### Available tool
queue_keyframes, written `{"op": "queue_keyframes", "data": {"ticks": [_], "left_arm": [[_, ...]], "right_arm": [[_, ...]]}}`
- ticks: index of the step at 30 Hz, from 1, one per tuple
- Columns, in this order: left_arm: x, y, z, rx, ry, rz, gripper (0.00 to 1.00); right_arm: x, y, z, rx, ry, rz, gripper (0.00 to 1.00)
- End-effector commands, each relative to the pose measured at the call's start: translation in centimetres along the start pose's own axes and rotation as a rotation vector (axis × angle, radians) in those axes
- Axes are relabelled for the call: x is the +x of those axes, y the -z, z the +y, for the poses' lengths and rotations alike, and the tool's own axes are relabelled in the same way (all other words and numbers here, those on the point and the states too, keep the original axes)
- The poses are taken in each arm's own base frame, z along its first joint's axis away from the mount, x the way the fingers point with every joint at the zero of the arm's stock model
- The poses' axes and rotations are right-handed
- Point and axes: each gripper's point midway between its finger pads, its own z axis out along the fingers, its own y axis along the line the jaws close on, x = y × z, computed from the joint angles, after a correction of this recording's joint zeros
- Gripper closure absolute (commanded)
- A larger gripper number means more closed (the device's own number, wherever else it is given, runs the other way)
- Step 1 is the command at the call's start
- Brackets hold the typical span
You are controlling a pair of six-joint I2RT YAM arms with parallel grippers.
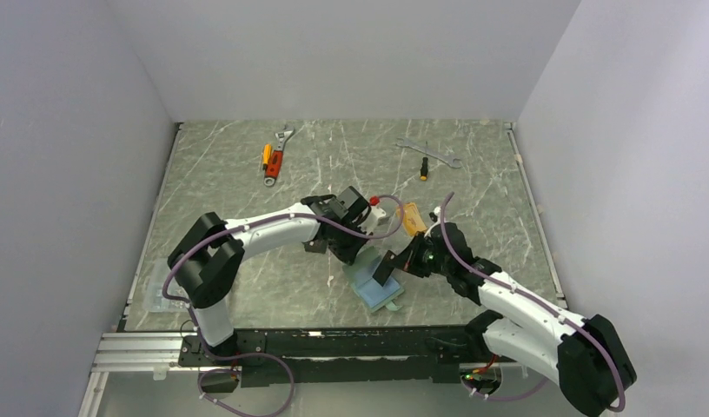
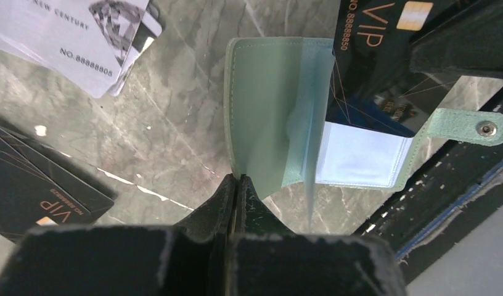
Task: Put the credit cards into the card holder
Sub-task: Open the card holder at the center of the board.
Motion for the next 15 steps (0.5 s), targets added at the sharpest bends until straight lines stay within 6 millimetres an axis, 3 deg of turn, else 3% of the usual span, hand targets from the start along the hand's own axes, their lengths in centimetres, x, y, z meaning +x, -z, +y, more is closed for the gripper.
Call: {"op": "queue_keyframes", "data": {"ticks": [1, 4, 11, 15], "left_arm": [[-0.6, 1.2, -0.3, 0.110, 0.130, -0.043, 1.00], [-0.4, 1.5, 0.4, 0.134, 0.190, -0.052, 1.00], [-0.7, 1.8, 0.2, 0.165, 0.208, -0.059, 1.00], [-1.3, 2.1, -0.4, 0.210, 0.213, -0.070, 0.93]], "right_arm": [[-1.3, -0.5, 3.1, -0.123, 0.032, -0.043, 1.00], [-0.8, -1.1, 2.9, -0.119, 0.035, -0.015, 1.00], [0.9, -2.4, 2.1, -0.111, 0.057, 0.076, 1.00], [1.2, -2.7, 1.7, -0.107, 0.068, 0.085, 1.00]]}}
